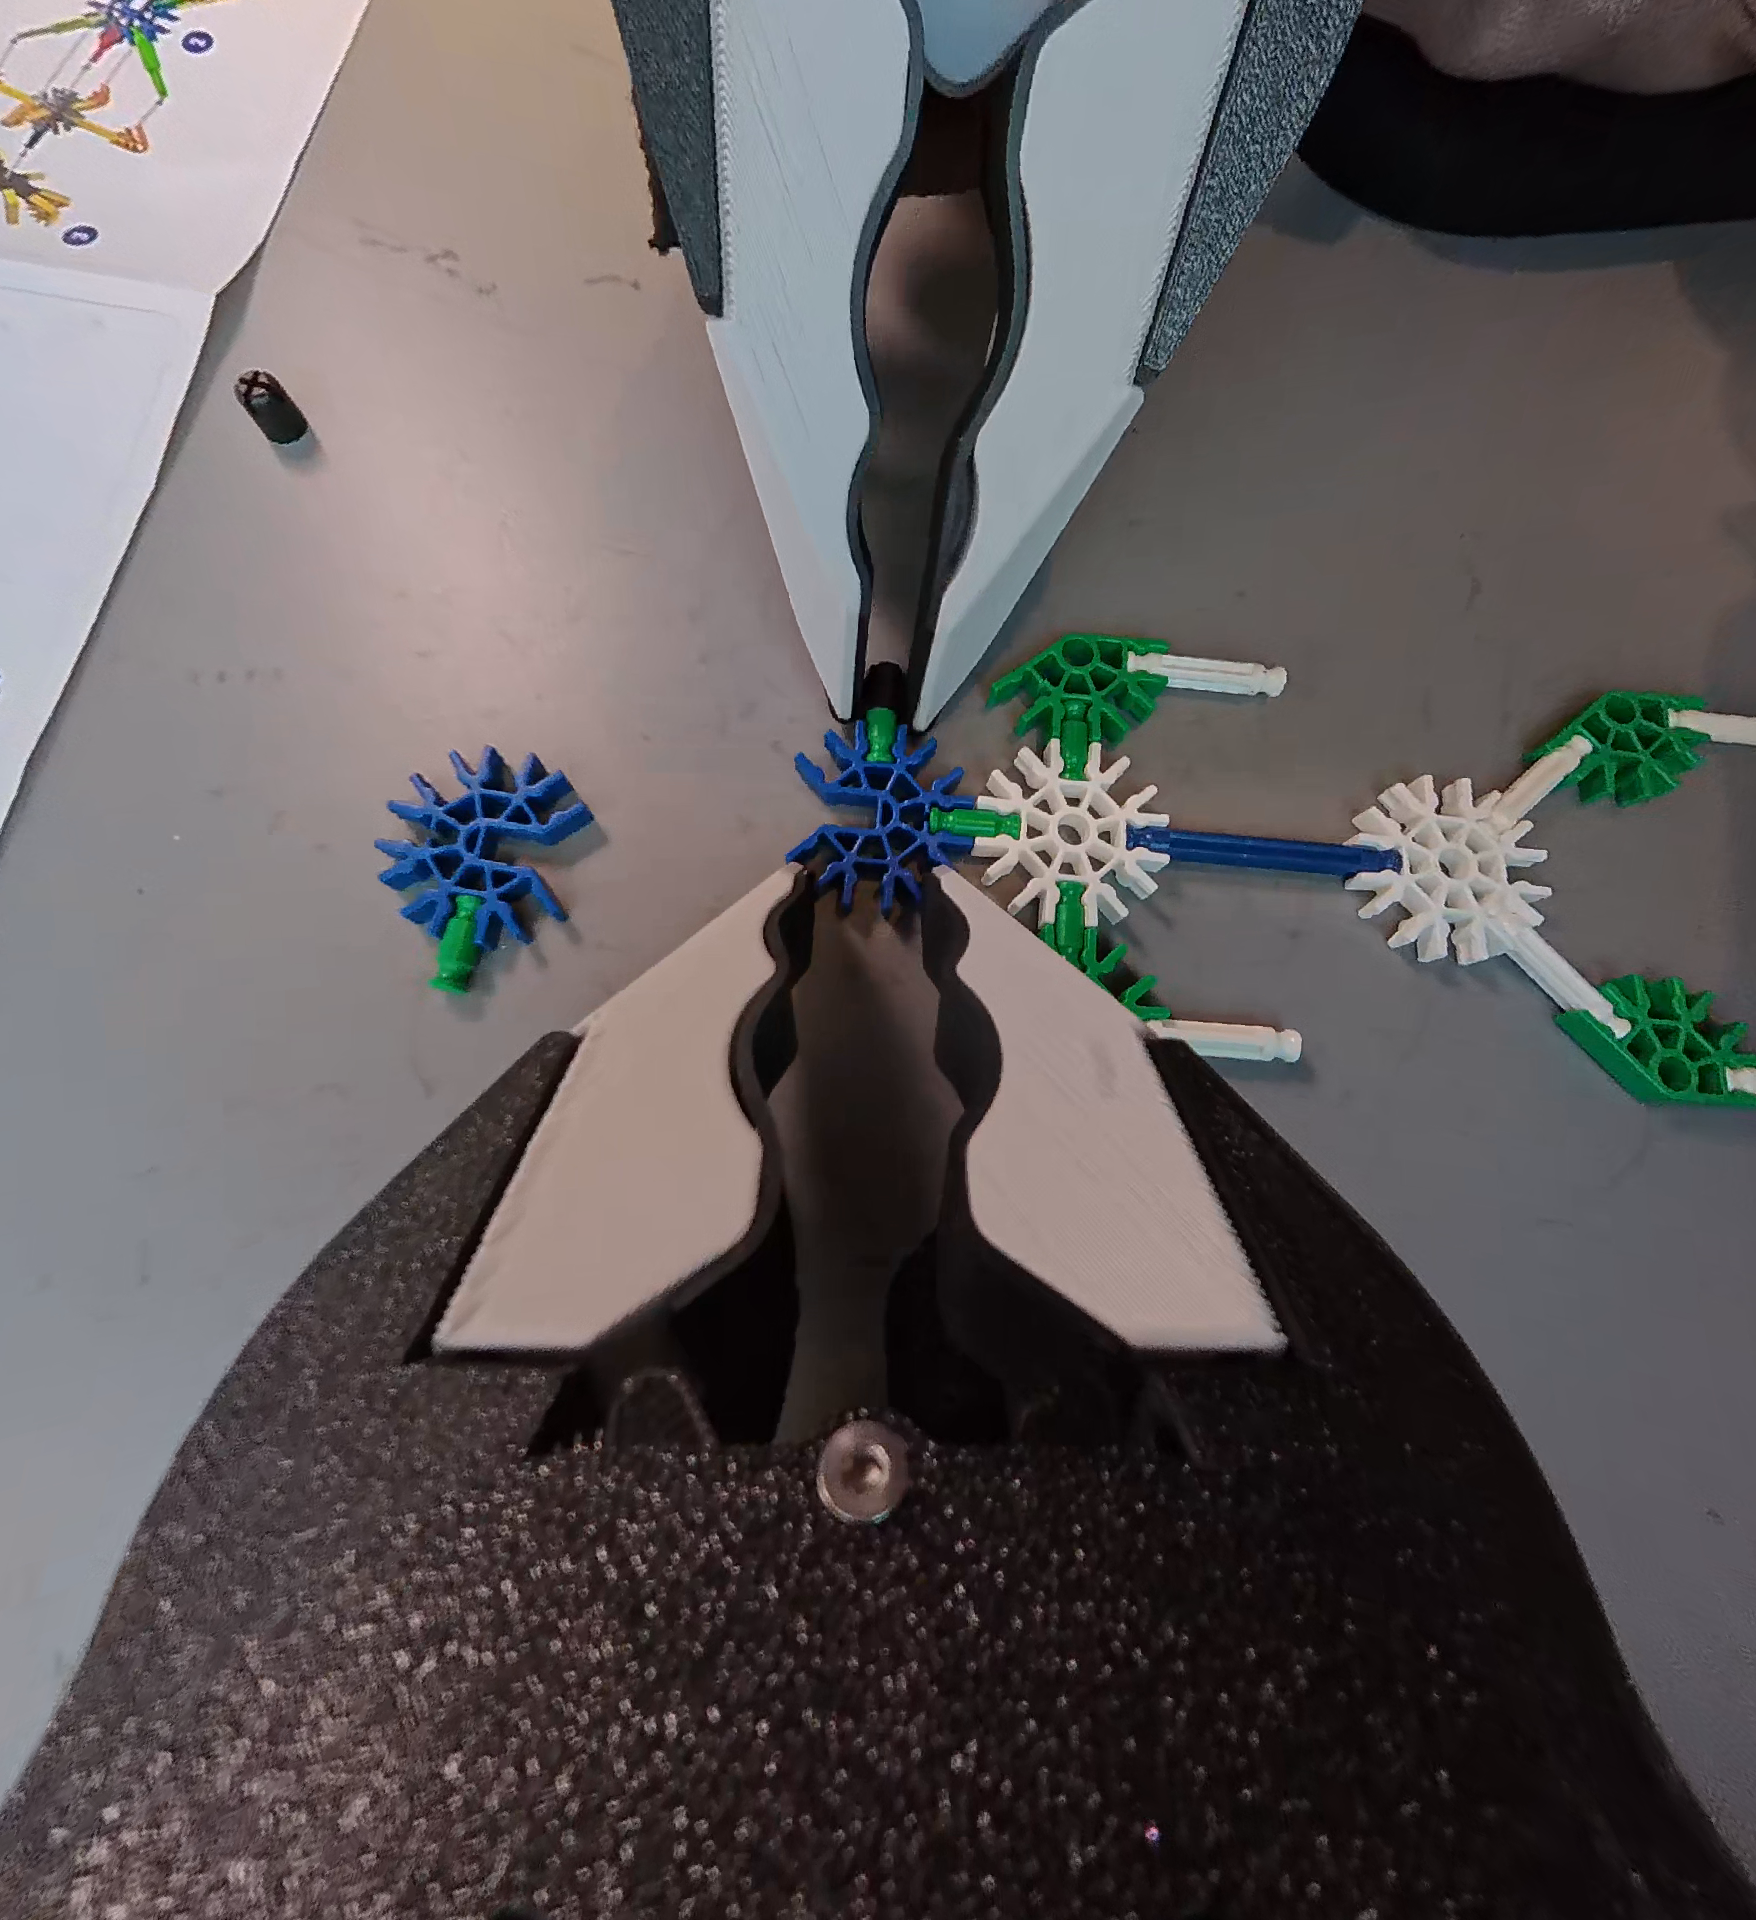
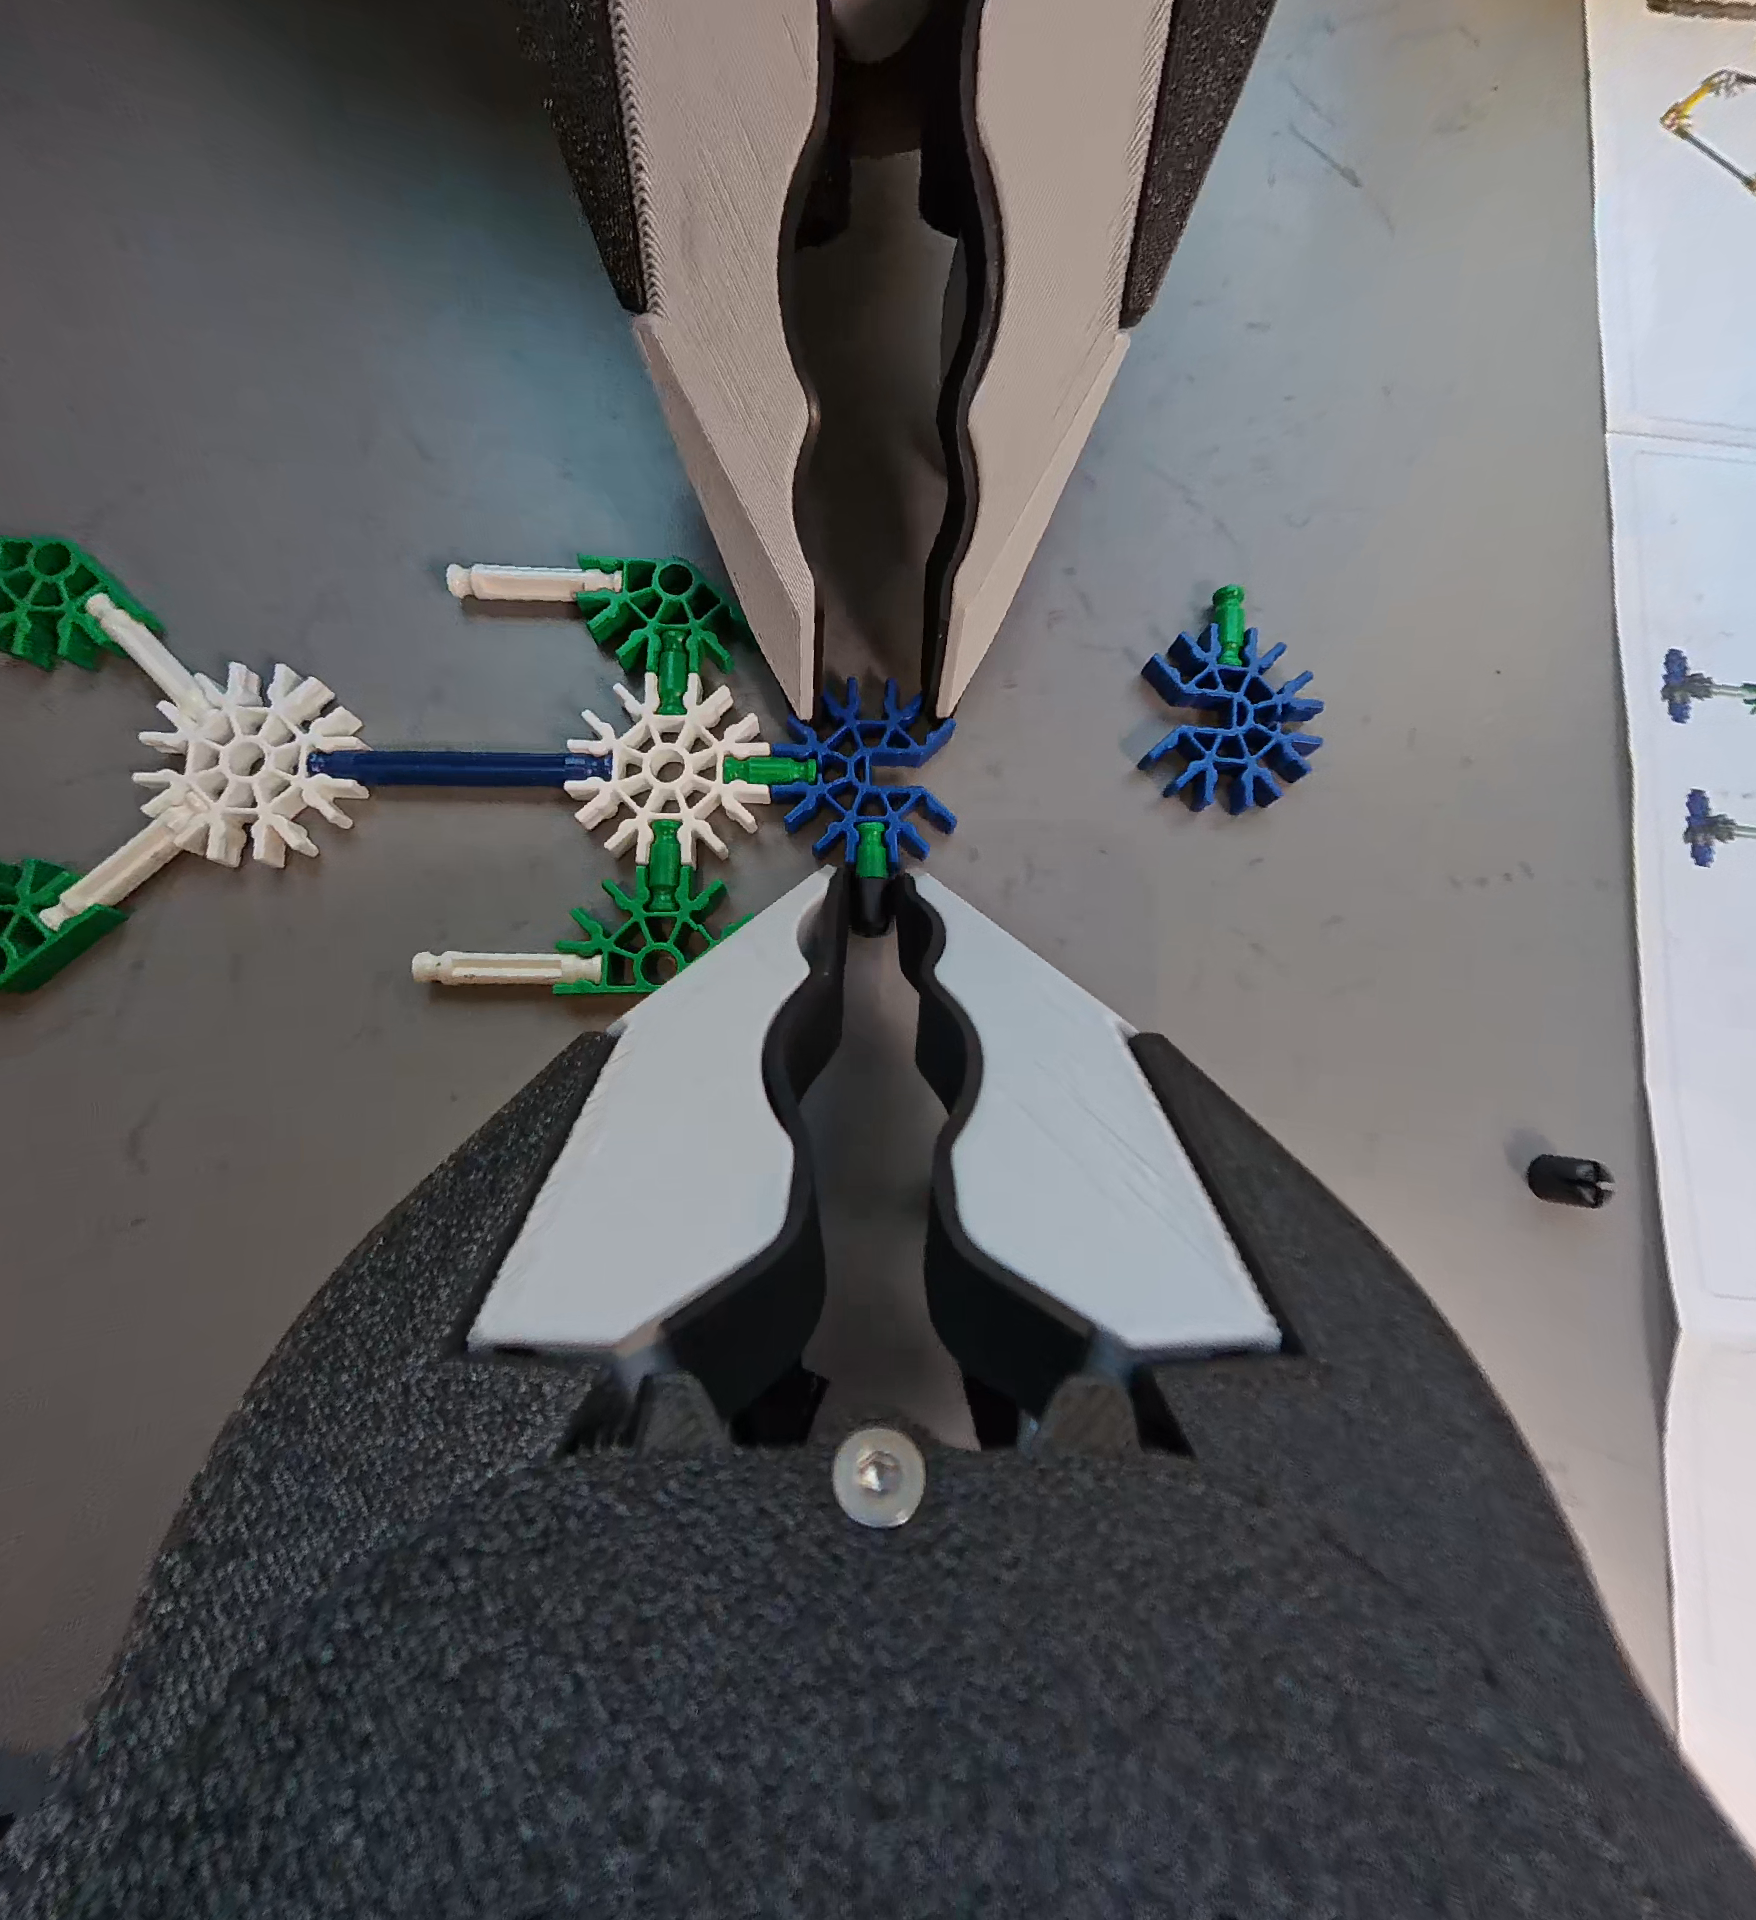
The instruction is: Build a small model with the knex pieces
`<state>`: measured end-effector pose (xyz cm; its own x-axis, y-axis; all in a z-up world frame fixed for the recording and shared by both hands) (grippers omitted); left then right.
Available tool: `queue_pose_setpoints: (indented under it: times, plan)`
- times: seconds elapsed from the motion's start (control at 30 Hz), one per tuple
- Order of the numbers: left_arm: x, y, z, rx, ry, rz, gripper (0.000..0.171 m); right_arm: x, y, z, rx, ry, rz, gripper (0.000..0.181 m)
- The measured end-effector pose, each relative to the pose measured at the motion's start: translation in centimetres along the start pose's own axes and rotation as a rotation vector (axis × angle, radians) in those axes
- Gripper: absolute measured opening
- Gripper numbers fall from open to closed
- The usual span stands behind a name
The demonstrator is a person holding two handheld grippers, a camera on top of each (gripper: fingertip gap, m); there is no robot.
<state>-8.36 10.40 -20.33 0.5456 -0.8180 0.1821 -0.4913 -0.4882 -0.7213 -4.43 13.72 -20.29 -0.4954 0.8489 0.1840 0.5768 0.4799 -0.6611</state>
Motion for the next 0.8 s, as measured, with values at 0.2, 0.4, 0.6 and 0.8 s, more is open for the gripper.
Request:
queue_pose_setpoints:
  times: [0.2, 0.4, 0.6, 0.8]
  plan:
    - [0.12, 0.13, -0.04, 0.011, 0.003, 0.026, 0.019, -0.02, 0.8, -0.77, -0.007, 0.007, 0.025, 0.012]
    - [0.16, 0.14, -0.02, 0.029, 0.003, 0.041, 0.019, -0.28, 0.45, -0.48, -0.002, 0.018, 0.015, 0.007]
    - [0.25, 0.12, 0.05, 0.024, 0.007, 0.057, 0.019, -0.4, 0.49, -0.56, -0.001, 0.008, 0.014, 0.007]
    - [0.39, 0.12, 0.12, 0.021, 0.005, 0.067, 0.019, -0.53, 0.57, -0.7, -0.001, -0.009, 0.021, 0.007]
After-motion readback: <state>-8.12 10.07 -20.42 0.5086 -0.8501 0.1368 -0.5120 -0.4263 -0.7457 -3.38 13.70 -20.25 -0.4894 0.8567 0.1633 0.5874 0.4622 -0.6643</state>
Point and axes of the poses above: each gripper's, where its closed fingertips meet, z out along the fingers, y out of its underside, x = y × z across the jaws, the point moved 2 cm from there along -z, back along the fingers, and after that the axes turned 10 degrees about y, right-handed, at the moved point
